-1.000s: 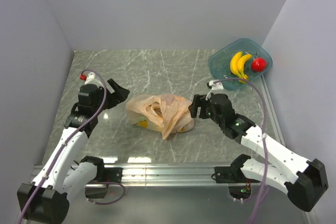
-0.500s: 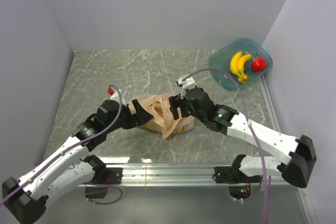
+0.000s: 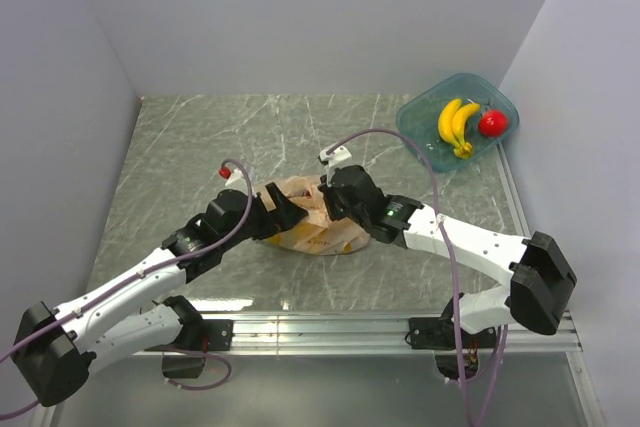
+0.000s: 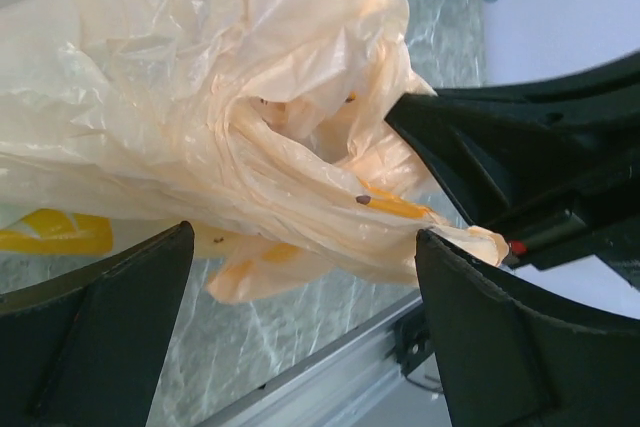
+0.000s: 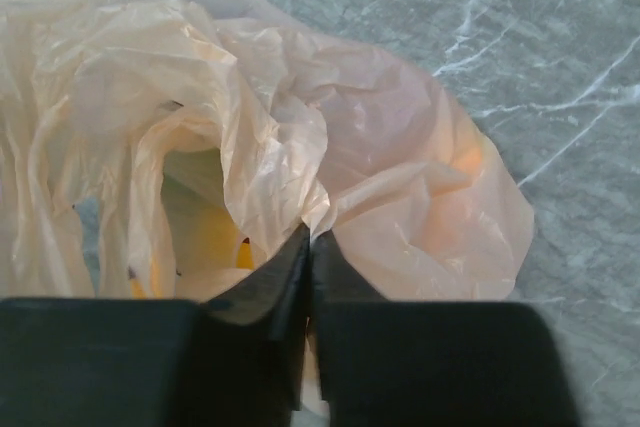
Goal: Untie the knot of the plastic bag and take out the fruit
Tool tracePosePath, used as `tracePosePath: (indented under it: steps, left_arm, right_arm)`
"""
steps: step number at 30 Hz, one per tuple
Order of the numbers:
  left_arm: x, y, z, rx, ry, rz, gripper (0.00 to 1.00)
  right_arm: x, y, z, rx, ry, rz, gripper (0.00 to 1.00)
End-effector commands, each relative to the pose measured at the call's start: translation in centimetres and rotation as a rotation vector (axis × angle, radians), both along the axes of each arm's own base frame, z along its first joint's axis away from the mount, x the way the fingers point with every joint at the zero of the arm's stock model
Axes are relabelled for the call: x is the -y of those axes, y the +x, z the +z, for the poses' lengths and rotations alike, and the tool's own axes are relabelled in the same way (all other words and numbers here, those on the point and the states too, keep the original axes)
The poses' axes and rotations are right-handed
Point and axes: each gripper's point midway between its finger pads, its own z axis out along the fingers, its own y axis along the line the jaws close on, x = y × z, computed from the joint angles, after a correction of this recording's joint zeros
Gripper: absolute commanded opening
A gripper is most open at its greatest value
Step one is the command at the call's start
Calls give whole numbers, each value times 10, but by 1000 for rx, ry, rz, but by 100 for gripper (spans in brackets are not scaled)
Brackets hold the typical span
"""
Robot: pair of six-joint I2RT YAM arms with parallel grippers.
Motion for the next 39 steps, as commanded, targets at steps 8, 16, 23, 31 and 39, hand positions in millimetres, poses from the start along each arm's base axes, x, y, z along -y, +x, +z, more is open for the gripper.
tracePosePath:
  steps: [8, 16, 23, 31, 39]
  left_arm:
    - [-10, 26, 29, 115, -28, 135, 98]
    - [-32, 36, 47, 176, 20, 233, 98]
    - [-31, 41, 42, 174, 28, 247, 98]
    - [-40, 65, 28, 217, 33, 378, 91]
    - [-46, 78, -1, 171, 276, 295, 8]
  right_arm:
    - [14, -5, 90, 156, 149, -6, 0]
    - [28, -20, 140, 225, 289, 4, 0]
    - [17, -29, 139, 195, 325, 72, 0]
    - [9, -39, 132, 165, 368, 130, 0]
    - [55, 4, 115, 149, 390, -45, 0]
